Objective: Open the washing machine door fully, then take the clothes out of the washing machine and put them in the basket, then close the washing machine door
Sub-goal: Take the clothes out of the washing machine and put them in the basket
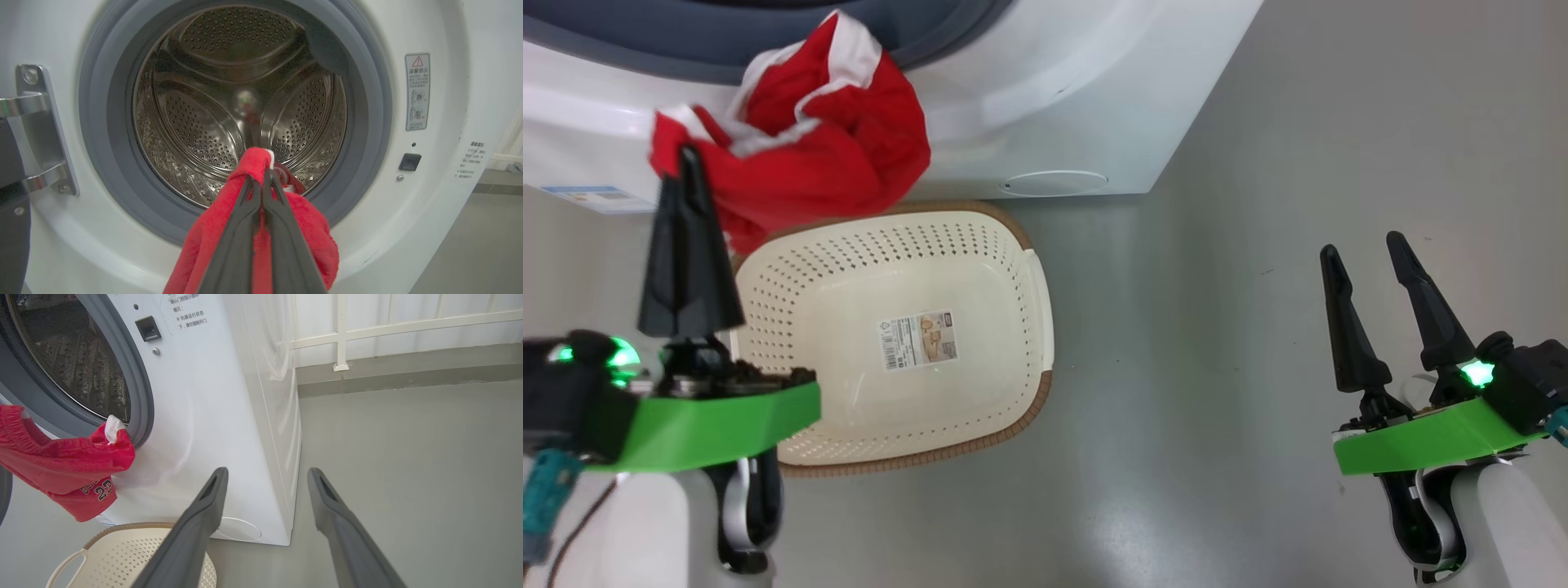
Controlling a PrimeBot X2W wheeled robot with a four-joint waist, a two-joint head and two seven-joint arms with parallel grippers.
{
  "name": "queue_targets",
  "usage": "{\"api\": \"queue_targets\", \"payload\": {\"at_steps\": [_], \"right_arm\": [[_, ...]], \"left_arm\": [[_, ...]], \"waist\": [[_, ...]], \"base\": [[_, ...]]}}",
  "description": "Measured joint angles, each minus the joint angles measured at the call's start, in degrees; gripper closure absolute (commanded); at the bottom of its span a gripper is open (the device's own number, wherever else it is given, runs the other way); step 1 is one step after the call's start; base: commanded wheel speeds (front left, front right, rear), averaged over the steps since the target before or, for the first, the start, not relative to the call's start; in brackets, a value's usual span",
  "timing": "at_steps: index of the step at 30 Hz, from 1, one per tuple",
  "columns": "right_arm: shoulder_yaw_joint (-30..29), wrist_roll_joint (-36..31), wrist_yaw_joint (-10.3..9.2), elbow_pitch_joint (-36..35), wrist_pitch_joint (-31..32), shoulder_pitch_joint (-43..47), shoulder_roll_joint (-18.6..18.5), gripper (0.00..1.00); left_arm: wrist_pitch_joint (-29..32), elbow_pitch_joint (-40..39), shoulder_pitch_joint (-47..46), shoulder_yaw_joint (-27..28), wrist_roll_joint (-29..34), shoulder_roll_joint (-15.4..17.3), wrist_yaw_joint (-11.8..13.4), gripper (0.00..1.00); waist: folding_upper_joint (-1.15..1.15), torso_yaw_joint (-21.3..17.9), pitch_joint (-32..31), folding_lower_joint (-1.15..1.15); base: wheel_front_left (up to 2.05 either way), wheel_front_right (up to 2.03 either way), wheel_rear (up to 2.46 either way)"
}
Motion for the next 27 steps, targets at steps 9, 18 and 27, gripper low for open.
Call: {"api": "queue_targets", "payload": {"at_steps": [9, 18, 27], "right_arm": [[0.1, 0.0, 0.00, -0.3, 0.0, -0.2, 0.3, 0.00], [0.6, 0.0, 0.00, -0.7, 0.0, -2.3, 0.5, 0.00], [1.1, -0.1, 0.00, -1.4, 0.0, -3.8, 0.8, 0.00]], "left_arm": [[0.0, 13.2, 1.0, -0.6, 1.2, 0.0, -1.0, 1.00], [0.1, 27.0, -2.9, -0.6, 3.9, 0.1, -2.1, 1.00], [0.1, 41.6, -8.2, -0.5, 5.3, 0.0, -3.1, 1.00]], "waist": [[0.00, -0.4, 2.0, 0.00], [0.00, -1.1, 5.6, 0.00], [0.00, -2.2, 9.8, 0.00]], "base": [[0.00, 0.00, 0.00], [0.00, 0.00, 0.00], [0.00, 0.00, 0.00]]}}
